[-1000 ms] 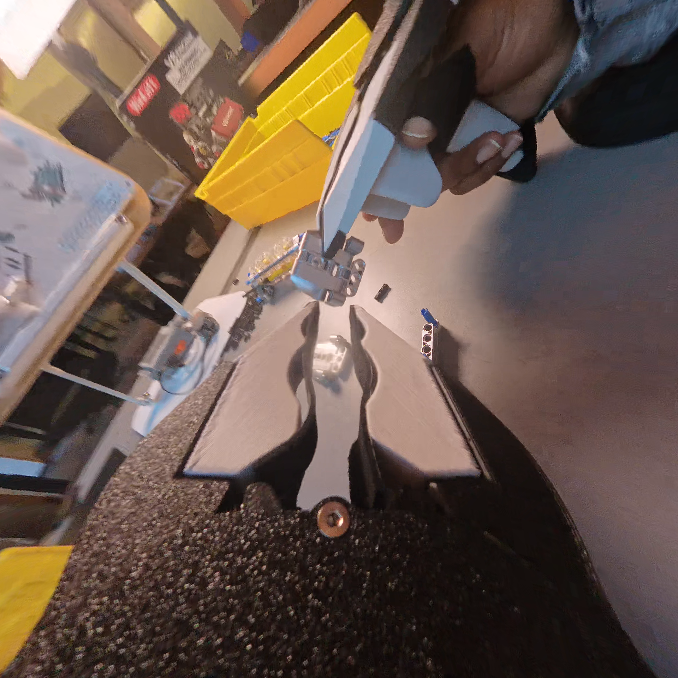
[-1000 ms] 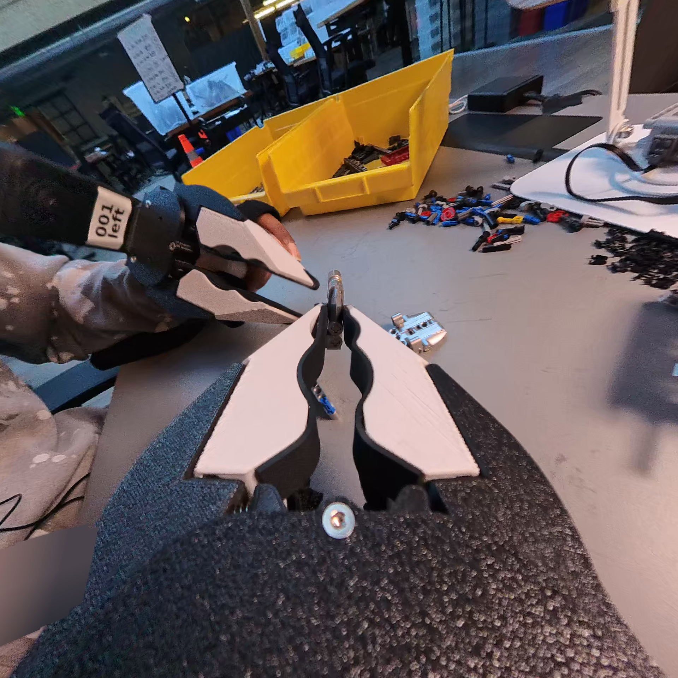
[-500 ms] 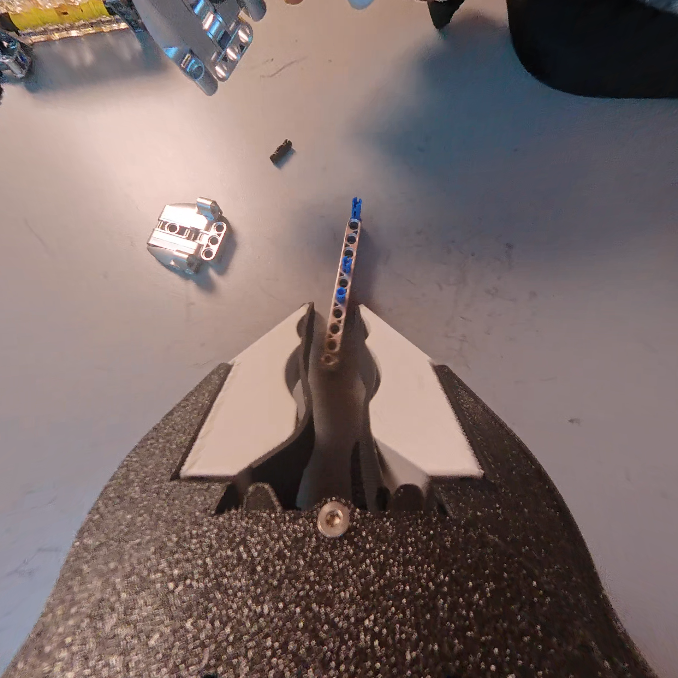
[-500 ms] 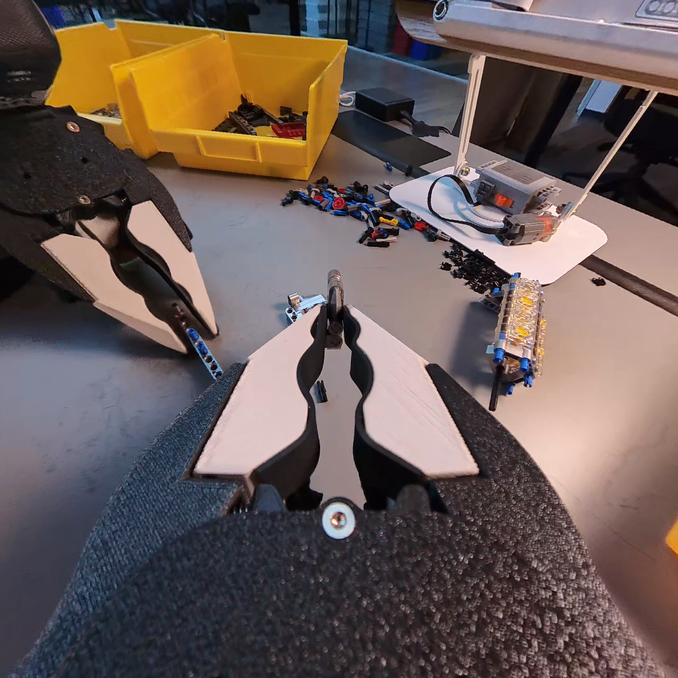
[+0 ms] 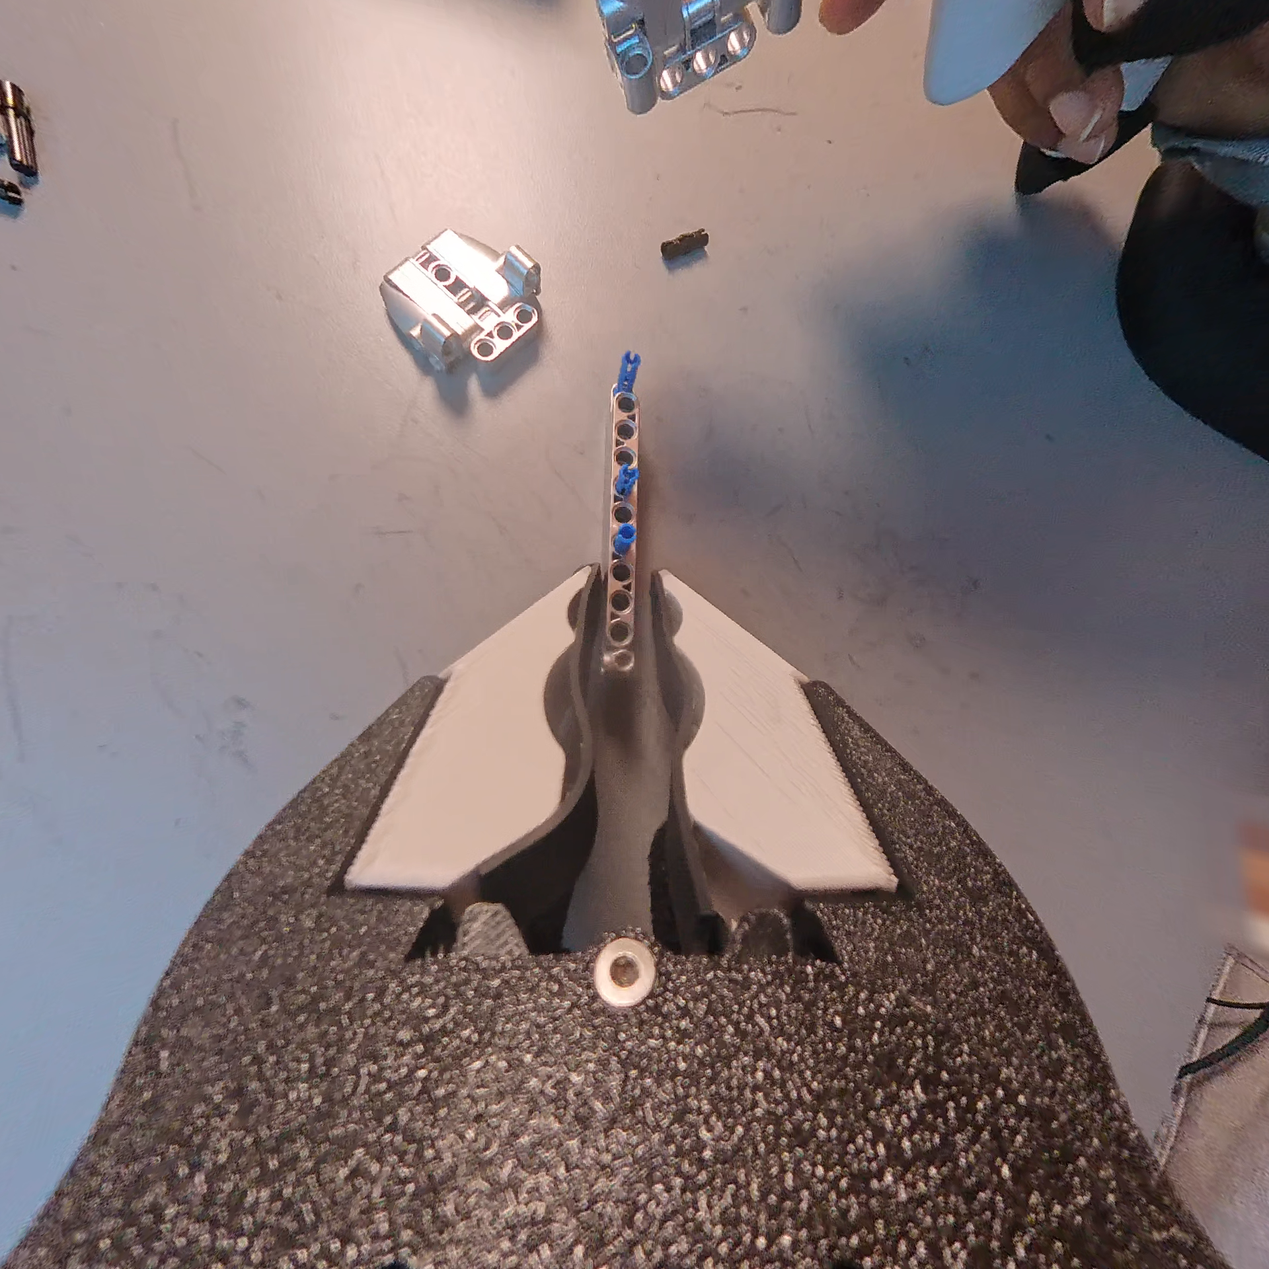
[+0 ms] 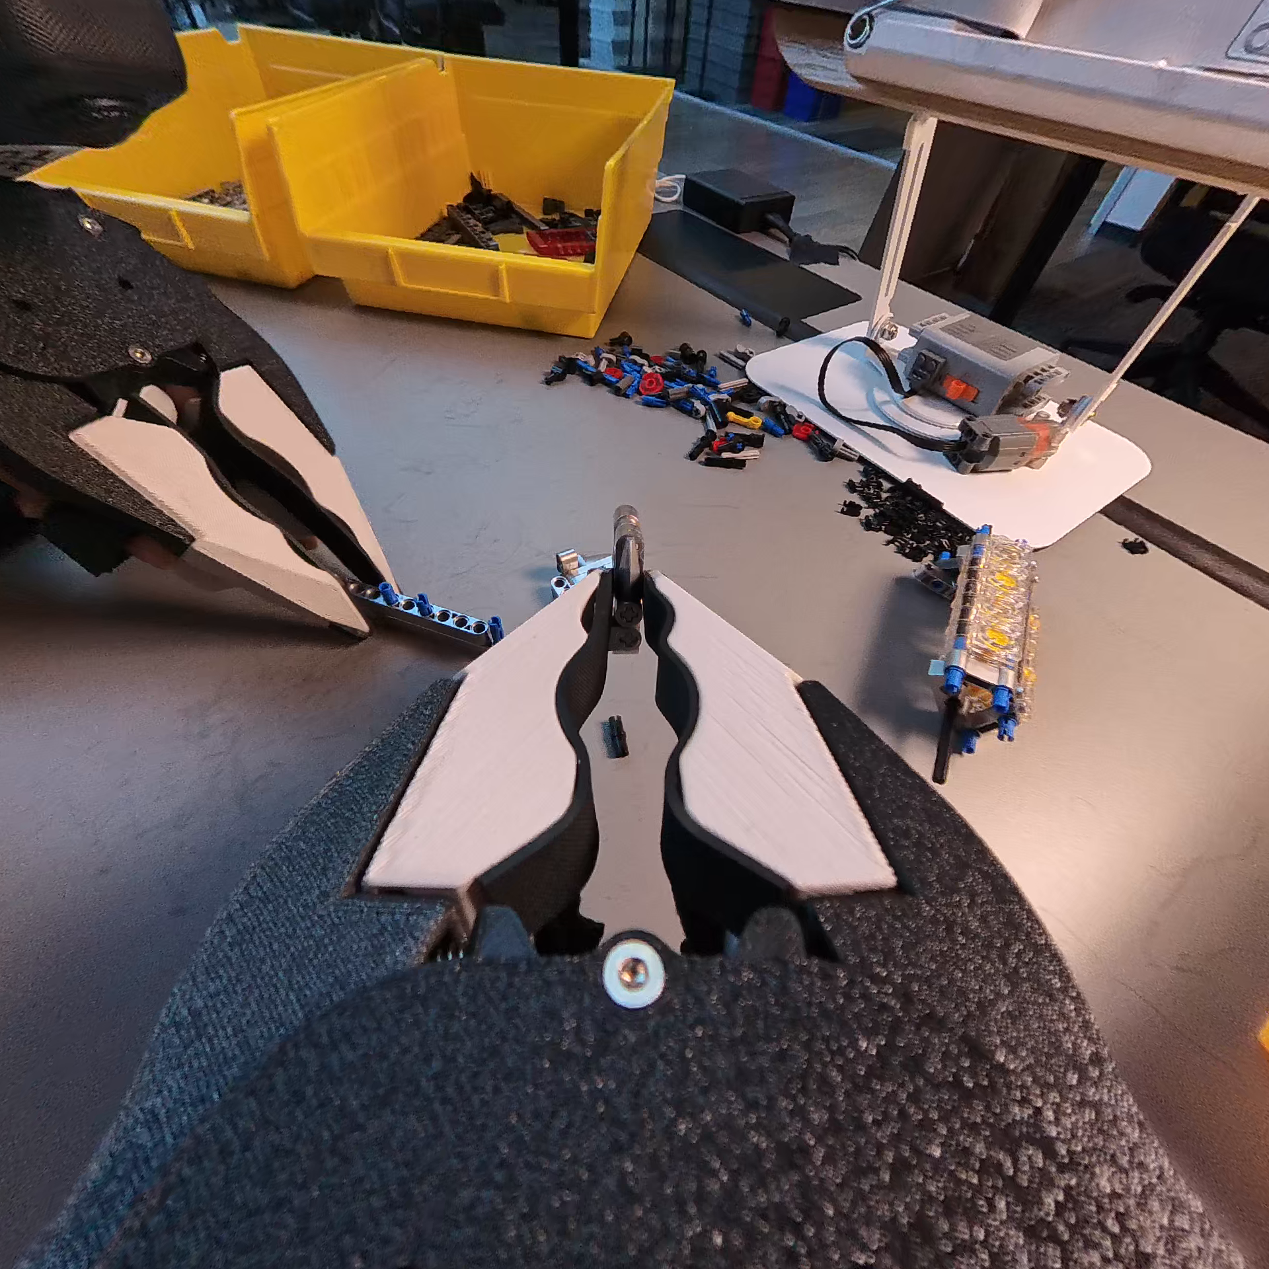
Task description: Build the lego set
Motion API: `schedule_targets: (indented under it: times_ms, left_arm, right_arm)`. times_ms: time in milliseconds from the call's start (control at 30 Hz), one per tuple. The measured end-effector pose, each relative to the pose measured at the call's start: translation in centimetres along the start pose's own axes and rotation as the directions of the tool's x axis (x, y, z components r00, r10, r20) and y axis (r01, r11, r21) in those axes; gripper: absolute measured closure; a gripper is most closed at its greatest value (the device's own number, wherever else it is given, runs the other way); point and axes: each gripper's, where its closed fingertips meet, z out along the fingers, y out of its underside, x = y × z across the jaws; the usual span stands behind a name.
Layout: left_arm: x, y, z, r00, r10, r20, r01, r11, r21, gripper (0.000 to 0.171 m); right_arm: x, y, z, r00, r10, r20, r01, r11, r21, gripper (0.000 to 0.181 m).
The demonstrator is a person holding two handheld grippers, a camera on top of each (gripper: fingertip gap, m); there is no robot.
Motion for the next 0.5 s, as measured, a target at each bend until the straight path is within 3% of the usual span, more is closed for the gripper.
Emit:
schedule_targets:
  times_ms: [167, 333, 500]
  left_arm:
    - [0.2, 0.1, -0.8, 0.999, -0.007, -0.041, 0.007, 1.000, -0.002, 0.151]
    - [-0.4, -2.4, -2.4, 0.988, -0.049, -0.143, 0.062, 0.995, 0.083, 0.151]
    - [-1.1, -2.7, -0.6, 0.981, -0.047, -0.188, 0.050, 0.999, 0.008, 0.148]
  right_arm:
    - [-0.1, 0.0, 0.0, 1.000, 0.000, 0.003, 0.000, 1.000, 0.001, 0.174]
    - [0.1, -0.1, 0.0, 1.000, 0.014, 0.004, -0.014, 1.000, 0.008, 0.174]
    - [-0.2, -0.1, 0.0, 1.000, -0.005, 0.010, 0.005, 1.000, 0.008, 0.174]
